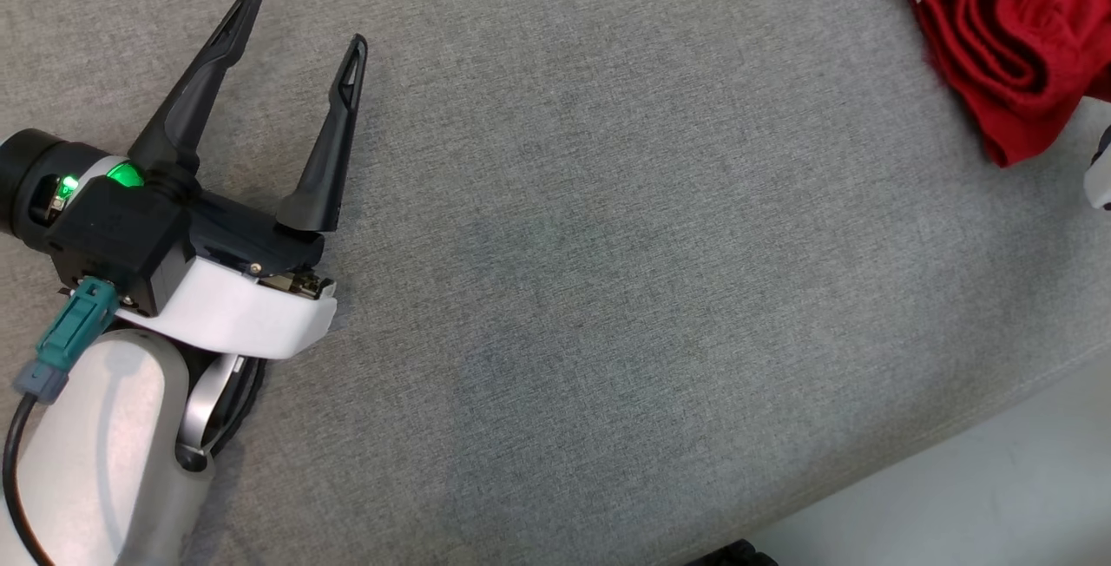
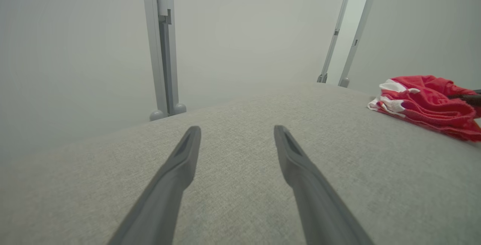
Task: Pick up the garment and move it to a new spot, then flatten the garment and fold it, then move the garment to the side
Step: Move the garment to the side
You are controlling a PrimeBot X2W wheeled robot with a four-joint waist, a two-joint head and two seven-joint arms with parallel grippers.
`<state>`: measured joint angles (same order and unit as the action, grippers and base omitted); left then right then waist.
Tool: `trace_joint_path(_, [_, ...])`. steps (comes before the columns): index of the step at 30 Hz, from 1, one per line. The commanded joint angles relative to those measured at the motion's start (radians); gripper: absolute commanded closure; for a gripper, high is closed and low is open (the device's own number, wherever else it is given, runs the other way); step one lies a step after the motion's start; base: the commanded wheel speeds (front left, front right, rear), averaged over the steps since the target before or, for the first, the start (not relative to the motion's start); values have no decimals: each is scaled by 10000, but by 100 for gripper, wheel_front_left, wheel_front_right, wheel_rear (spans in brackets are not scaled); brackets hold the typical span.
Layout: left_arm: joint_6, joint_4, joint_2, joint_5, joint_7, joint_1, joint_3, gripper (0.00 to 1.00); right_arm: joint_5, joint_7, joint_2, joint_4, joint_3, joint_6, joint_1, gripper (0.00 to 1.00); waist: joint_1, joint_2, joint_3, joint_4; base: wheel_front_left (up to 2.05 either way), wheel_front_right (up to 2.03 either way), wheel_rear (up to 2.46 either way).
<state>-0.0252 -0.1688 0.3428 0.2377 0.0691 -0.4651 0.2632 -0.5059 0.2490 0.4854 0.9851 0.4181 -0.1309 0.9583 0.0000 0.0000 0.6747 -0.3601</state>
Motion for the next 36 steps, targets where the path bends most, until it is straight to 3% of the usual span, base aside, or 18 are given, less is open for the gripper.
trace_joint_path(1, [-2,-21,86,-24,-18,-183,-30,0,70,98,-102,74,-22,3,129,78,0,0,13,31,0,0,0])
trace_joint_path(2, [16,2,102,-29,-31,-193,-37,0,105,118,-130,252,-98,3,205,34,0,0,24,47,0,0,0])
trace_joint_path(3, [27,15,104,-31,-24,-183,-33,0,155,130,-174,435,-180,4,264,0,0,0,21,61,0,0,0])
trace_joint_path(7, [64,76,92,52,28,-167,-47,0,488,177,-285,932,-616,3,450,0,0,0,-46,145,0,0,0])
trace_joint_path(13, [277,451,-1,282,343,292,-190,0,970,180,-539,896,-2556,4,-385,0,0,0,-711,292,0,0,0])
trace_joint_path(16, [441,658,-139,416,530,624,-279,0,851,183,-765,113,-3592,3,-944,0,0,0,-1202,395,0,0,0])
trace_joint_path(18, [666,781,-203,555,737,1017,-471,0,1019,162,-1134,-1032,-4505,4,-1942,0,0,0,-1706,536,0,0,0])
trace_joint_path(23, [1004,924,-279,818,1014,1700,-830,0,1748,162,-1946,-3203,-5587,3,-3446,0,0,0,-2566,893,0,0,0])
trace_joint_path(30, [1342,1086,-453,1160,1279,2420,-1186,0,2496,162,-3339,-5910,-5521,3,-5157,0,0,0,-3519,1495,0,0,0])
trace_joint_path(36, [1418,1479,-625,1504,1507,2843,-1426,0,2934,-158,-3939,-7453,-4991,3,-6156,0,0,0,-4305,2116,0,0,0])
